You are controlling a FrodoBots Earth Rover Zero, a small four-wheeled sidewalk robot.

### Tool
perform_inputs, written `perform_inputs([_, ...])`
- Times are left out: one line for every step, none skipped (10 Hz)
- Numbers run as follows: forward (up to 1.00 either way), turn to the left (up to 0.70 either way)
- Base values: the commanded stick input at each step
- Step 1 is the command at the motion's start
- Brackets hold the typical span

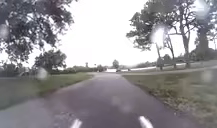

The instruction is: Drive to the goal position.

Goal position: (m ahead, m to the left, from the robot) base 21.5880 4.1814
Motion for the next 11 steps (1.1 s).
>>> perform_inputs([0.7,0.0])
perform_inputs([0.7,0.0])
perform_inputs([0.7,0.0])
perform_inputs([0.7,0.0])
perform_inputs([0.7,0.0])
perform_inputs([0.7,0.0])
perform_inputs([0.7,0.0])
perform_inputs([0.7,0.0])
perform_inputs([0.7,0.0])
perform_inputs([0.7,0.0])
perform_inputs([0.7,0.0])
